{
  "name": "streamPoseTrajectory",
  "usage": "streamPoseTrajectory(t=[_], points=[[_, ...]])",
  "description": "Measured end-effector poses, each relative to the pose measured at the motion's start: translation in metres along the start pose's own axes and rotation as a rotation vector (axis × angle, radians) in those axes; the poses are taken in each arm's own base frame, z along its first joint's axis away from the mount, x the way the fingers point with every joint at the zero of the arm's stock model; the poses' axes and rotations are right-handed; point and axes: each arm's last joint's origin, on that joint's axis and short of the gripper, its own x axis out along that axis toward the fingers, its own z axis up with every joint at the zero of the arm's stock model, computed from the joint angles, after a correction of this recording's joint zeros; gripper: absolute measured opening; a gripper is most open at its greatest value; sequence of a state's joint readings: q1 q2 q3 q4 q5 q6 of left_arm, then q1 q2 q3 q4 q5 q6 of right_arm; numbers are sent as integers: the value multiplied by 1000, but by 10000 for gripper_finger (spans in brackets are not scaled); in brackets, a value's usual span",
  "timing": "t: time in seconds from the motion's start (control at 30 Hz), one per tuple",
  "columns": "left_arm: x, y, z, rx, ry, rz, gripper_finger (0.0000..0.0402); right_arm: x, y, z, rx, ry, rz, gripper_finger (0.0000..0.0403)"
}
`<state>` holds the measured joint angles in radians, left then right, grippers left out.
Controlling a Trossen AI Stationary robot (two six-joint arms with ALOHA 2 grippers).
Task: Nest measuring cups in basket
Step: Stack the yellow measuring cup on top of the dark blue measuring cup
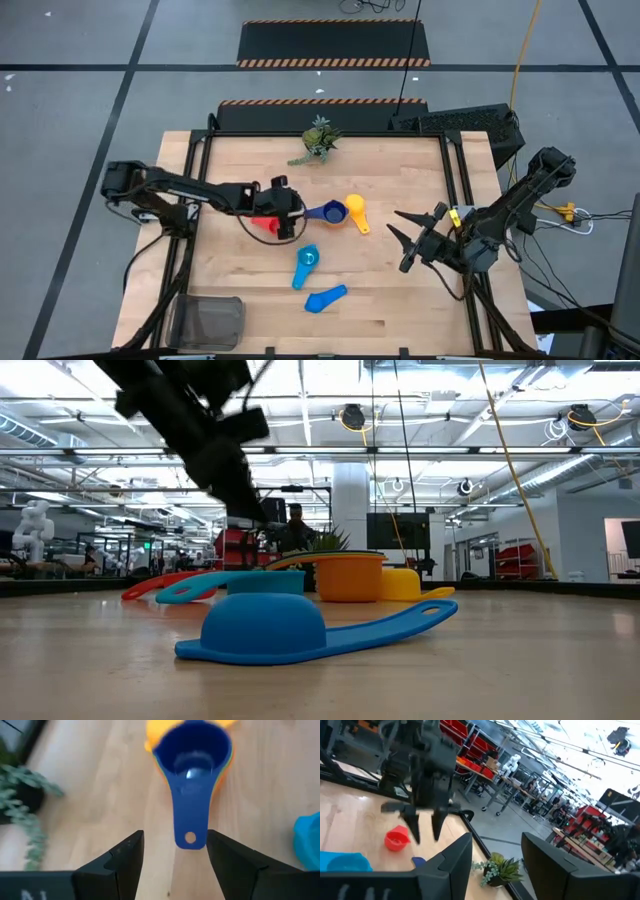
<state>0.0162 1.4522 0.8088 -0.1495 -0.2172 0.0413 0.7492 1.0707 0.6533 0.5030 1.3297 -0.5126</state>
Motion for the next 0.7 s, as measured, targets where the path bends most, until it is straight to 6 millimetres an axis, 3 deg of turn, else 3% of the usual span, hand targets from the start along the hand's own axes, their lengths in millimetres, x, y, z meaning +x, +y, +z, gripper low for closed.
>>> streamPoseTrajectory(t=[0.3, 0.5, 0.7], points=[[-60, 5, 29, -37, -312, -13, 218, 30, 20, -16, -10, 49, -11, 184], [-98, 6, 52, -49, -440, -34, 218, 51, 21, -25, 49, 47, 113, 185], [-120, 8, 73, -45, -521, -41, 218, 69, 19, -45, 56, 166, 227, 185]])
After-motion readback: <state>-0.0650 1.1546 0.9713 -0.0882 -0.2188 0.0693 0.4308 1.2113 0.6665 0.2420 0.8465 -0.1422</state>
